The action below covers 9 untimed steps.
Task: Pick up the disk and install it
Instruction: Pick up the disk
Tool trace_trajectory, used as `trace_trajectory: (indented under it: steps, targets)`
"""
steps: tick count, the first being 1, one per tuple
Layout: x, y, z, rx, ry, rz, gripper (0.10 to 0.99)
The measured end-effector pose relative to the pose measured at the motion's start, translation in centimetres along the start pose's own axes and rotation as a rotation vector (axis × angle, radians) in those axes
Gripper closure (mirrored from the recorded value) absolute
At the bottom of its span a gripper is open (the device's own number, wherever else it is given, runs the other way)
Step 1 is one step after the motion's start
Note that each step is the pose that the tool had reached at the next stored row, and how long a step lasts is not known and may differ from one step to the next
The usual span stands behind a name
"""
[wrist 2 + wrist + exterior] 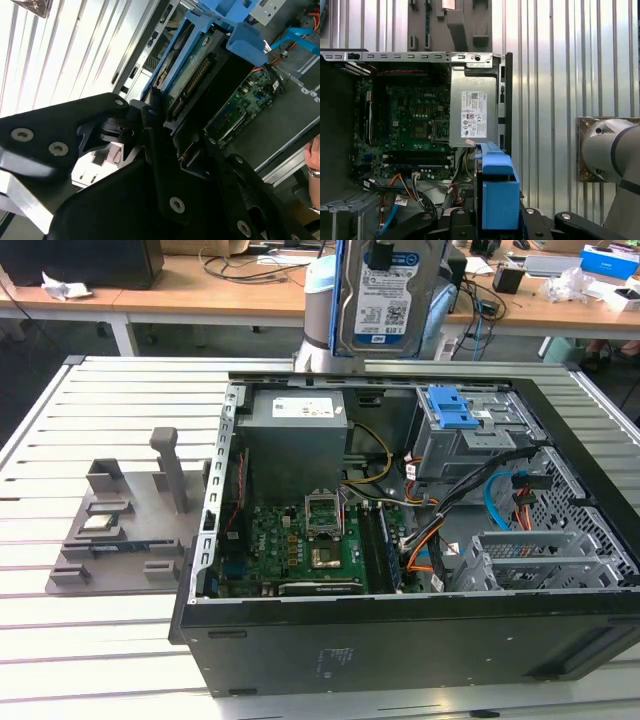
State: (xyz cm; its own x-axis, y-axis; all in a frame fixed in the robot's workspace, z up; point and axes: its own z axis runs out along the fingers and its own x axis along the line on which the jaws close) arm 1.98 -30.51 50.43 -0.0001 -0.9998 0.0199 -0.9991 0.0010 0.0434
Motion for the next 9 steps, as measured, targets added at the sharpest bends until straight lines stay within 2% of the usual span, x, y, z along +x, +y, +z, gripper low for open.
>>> trace_trajectory:
  steps: [1, 3, 9]
  targets:
    - [0.00, -1.32, -0.06, 0.000, -0.0001, 0.000, 0.722]
    - [0.00, -1.88, -0.08, 0.000, 0.0000, 0.000, 0.722]
    - [-0.01, -4.37, -0.19, 0.000, 0.0000, 0.000, 0.722]
